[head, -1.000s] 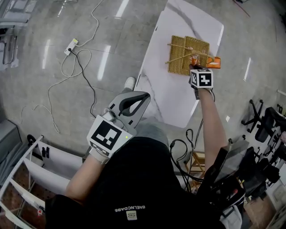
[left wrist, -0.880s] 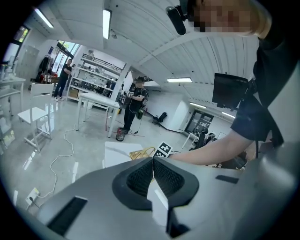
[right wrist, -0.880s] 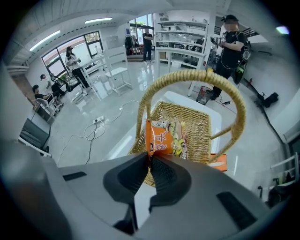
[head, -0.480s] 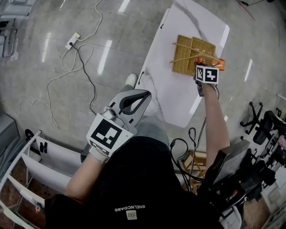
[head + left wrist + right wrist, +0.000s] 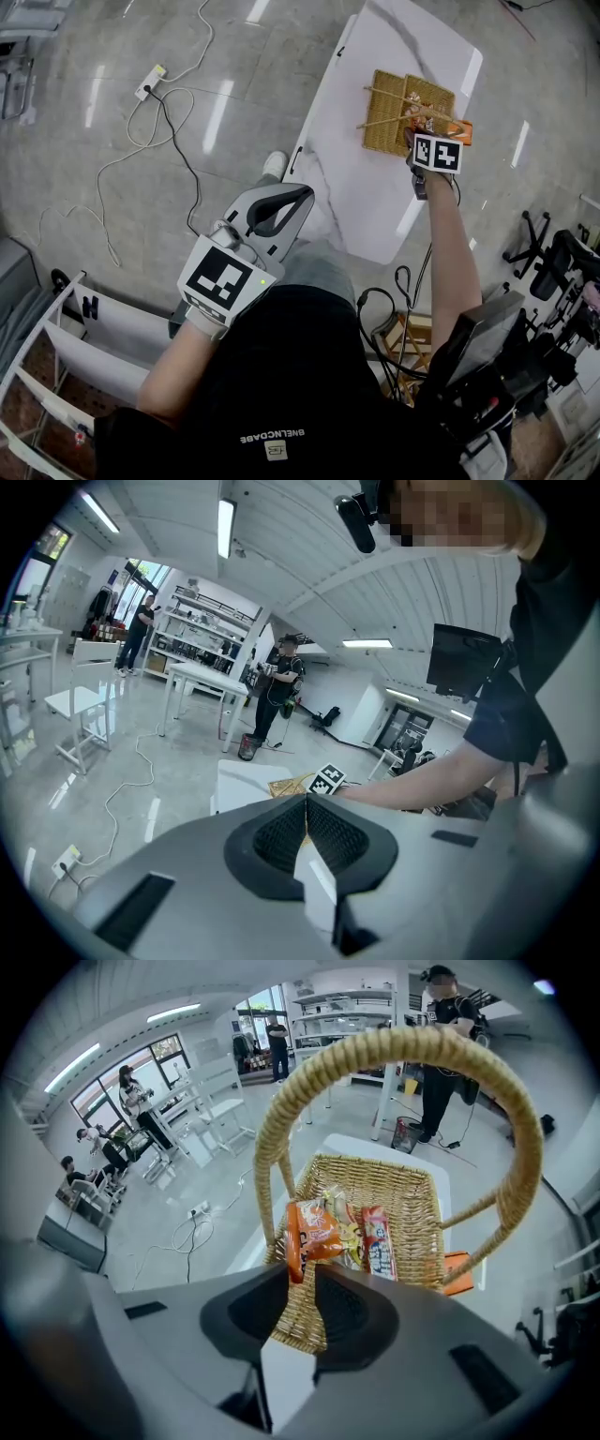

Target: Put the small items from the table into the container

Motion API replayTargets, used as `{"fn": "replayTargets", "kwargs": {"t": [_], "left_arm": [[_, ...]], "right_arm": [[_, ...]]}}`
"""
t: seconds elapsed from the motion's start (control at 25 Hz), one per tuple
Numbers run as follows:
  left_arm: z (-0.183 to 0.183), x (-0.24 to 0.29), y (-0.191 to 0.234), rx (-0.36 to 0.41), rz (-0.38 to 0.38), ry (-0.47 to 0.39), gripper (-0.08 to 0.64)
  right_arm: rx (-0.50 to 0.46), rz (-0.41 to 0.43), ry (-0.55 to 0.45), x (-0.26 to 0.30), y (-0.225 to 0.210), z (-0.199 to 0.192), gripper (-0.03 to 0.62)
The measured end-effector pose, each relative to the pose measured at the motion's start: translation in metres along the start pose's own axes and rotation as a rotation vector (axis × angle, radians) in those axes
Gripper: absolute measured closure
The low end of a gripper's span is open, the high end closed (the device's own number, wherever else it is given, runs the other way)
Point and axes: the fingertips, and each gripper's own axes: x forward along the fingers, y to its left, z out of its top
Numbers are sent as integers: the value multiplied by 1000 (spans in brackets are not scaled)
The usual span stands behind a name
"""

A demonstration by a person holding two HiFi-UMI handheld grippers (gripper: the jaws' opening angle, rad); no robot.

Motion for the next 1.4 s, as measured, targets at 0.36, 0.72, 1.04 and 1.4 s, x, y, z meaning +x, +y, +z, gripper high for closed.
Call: {"fn": "replayTargets", "kwargs": {"t": [0.36,0.72,1.04,1.4], "left_arm": [[-1,-8,2,7,13,-9,552],[3,-10,-4,26,11,-19,552],[9,-6,-26,72,-22,-29,552],[25,7,-67,136,-118,-36,552]], "right_arm": [[33,7,-1,2,6,-5,431],[35,-9,-27,-14,5,-8,416],[31,-3,-94,-50,12,-16,414],[41,19,-301,-150,33,1,416]]}}
